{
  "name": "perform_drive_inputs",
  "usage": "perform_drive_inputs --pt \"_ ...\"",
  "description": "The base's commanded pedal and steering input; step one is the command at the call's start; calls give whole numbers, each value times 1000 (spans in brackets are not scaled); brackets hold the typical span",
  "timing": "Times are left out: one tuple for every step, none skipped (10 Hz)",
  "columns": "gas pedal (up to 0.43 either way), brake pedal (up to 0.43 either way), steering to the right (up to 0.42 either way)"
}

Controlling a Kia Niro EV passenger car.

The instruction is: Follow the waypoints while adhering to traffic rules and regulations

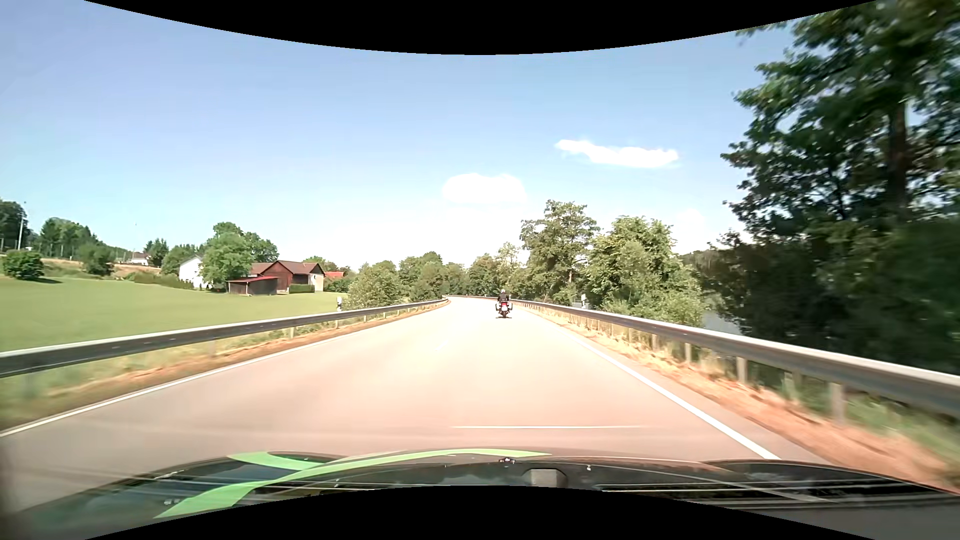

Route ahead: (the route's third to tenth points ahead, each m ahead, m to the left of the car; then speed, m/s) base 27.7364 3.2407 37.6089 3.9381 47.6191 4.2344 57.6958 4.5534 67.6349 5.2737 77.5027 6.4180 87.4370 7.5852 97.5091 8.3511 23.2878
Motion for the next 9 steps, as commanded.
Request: perform_drive_inputs --pt "197 0 -6" --pt "220 0 -6" --pt "228 0 -6" --pt "228 0 -6" --pt "248 0 -6" --pt "248 0 -6" --pt "248 0 -6" --pt "240 0 -6" --pt "220 0 -7"
